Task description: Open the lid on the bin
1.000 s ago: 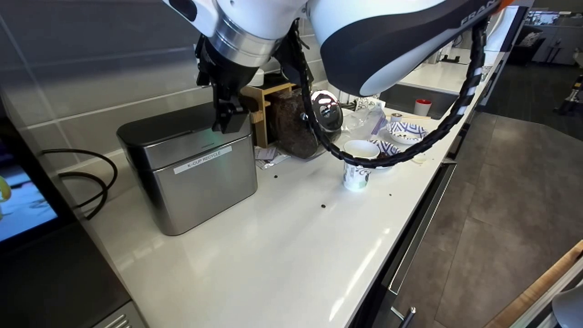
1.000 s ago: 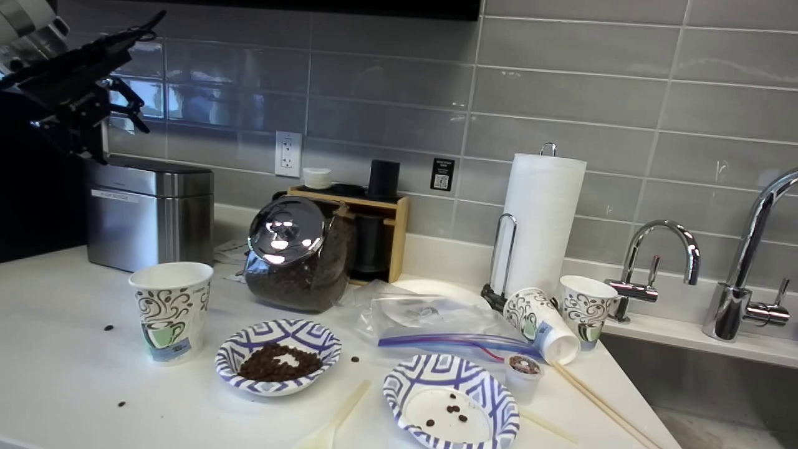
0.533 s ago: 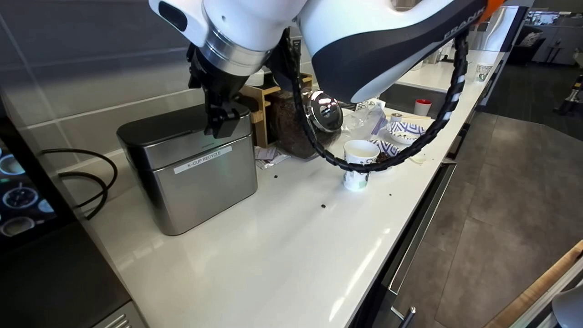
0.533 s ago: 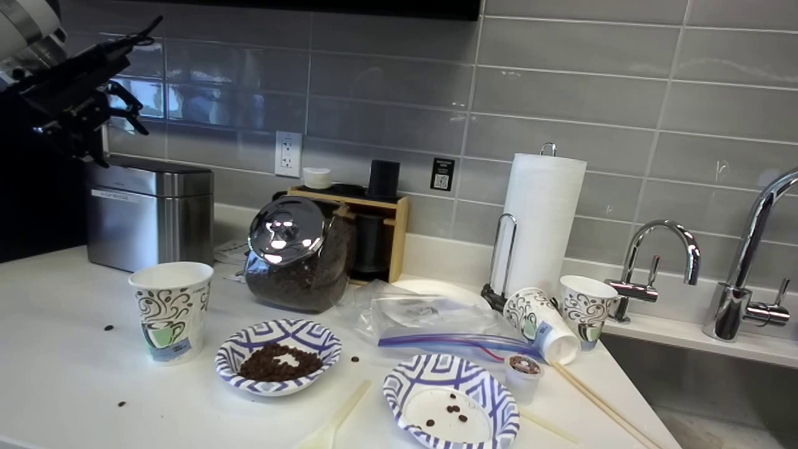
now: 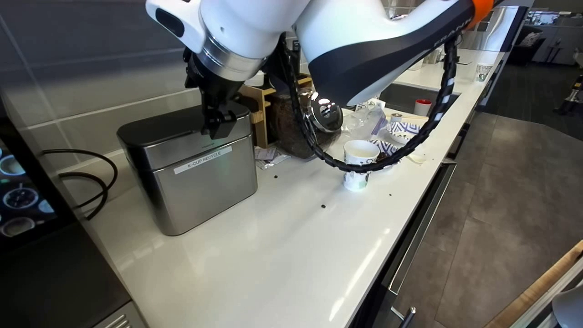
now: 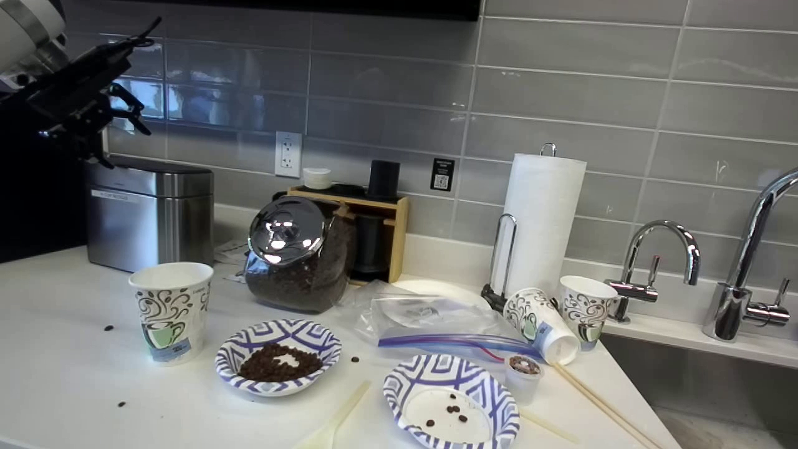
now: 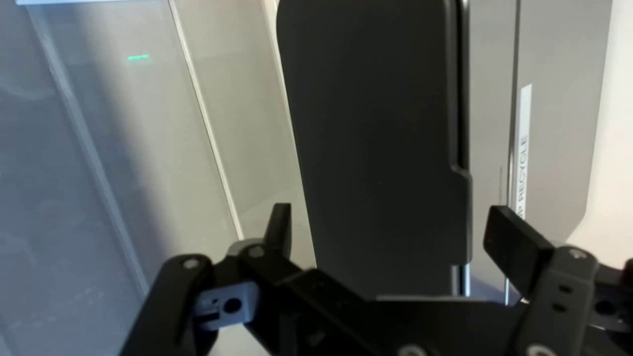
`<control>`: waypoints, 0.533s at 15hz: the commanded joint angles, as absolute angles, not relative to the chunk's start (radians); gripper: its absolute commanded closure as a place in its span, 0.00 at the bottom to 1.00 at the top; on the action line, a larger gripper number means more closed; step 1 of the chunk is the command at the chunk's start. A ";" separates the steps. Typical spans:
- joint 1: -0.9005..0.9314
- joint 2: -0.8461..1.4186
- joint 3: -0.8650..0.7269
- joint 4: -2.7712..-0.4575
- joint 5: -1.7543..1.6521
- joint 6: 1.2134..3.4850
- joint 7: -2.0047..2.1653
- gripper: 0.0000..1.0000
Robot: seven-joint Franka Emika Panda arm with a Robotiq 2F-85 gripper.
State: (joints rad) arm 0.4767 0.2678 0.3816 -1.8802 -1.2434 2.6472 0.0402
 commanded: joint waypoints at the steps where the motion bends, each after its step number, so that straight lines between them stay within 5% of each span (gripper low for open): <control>1: 0.486 0.287 0.369 -1.860 -1.301 2.678 0.087 0.00; 8: 0.484 0.288 0.371 -1.851 -1.345 2.678 0.122 0.00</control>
